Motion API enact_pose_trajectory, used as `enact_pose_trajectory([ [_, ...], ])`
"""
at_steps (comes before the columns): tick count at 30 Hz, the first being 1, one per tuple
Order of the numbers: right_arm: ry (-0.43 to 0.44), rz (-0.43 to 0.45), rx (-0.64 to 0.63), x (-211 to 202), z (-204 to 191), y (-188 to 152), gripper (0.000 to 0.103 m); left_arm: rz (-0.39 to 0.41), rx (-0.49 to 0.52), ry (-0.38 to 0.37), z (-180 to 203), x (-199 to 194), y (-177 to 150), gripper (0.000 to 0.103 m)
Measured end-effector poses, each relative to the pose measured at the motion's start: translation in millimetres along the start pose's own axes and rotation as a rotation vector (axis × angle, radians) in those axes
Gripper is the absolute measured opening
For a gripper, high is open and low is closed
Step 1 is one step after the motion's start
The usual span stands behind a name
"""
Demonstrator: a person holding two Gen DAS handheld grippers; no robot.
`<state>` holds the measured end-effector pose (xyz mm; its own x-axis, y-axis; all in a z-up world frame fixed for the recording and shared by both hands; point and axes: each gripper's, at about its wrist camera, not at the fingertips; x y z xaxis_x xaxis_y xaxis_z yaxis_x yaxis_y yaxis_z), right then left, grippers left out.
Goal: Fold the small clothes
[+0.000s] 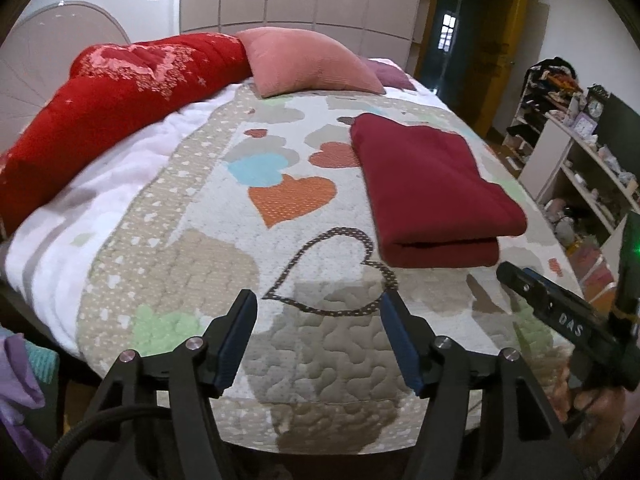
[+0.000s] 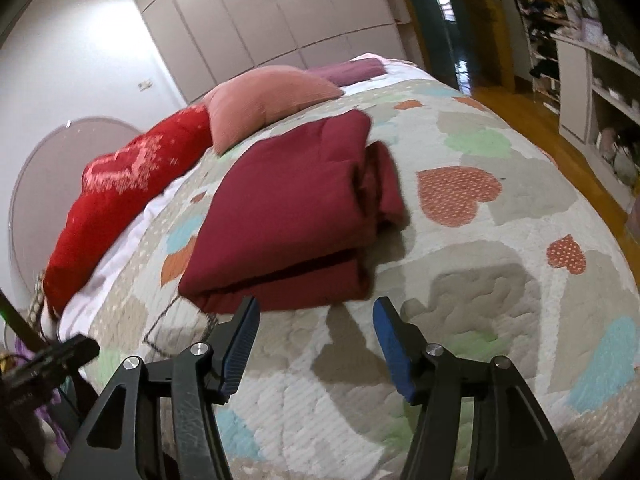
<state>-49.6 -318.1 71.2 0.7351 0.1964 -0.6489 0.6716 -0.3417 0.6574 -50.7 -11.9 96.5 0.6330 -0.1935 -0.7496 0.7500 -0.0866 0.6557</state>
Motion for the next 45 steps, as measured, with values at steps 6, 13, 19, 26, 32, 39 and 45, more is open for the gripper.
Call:
enact_pose_trajectory([
  [6, -0.012, -0.015, -0.071, 0.1, -20.9, -12.7, 0.064, 0.013, -0.012, 0.020, -4.6, -7.6, -2.4, 0.064],
  [13, -0.055, -0.003, -0.175, -6.8, -41.2, -28.0, 0.068, 0.022, -0.003, 0.010, -4.5, -8.2, -9.2, 0.065],
  [19, -0.073, -0.009, -0.201, -3.7, -52.1, -32.7, 0.068, 0.027, 0.008, 0.010, -4.1, -8.5, -14.9, 0.065],
  [26, -0.093, -0.008, -0.244, -1.9, -63.4, -36.7, 0.069, 0.028, 0.004, 0.018, -4.6, -8.2, -16.3, 0.065],
  [32, -0.100, -0.015, -0.242, 1.3, -63.1, -38.8, 0.069, 0.037, 0.016, 0.027, -3.0, -8.7, -16.3, 0.066],
  [39, -0.102, -0.023, -0.231, 5.0, -60.7, -39.9, 0.069, 0.037, 0.019, 0.030, -2.4, -7.2, -15.6, 0.066],
  [45, -0.103, -0.024, -0.230, 5.3, -60.3, -40.6, 0.069, 0.029, 0.024, 0.032, -2.5, -4.5, -16.0, 0.066],
])
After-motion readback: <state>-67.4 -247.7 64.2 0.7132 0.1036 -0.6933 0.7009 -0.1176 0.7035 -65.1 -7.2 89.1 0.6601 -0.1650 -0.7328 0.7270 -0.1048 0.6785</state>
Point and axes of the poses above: each gripper's, at about its wrist camera, not at the fingertips, and x roughly the way its jaws point, z to its right, y to its top, and after that the axes turned 1 degree about -z, right-handed
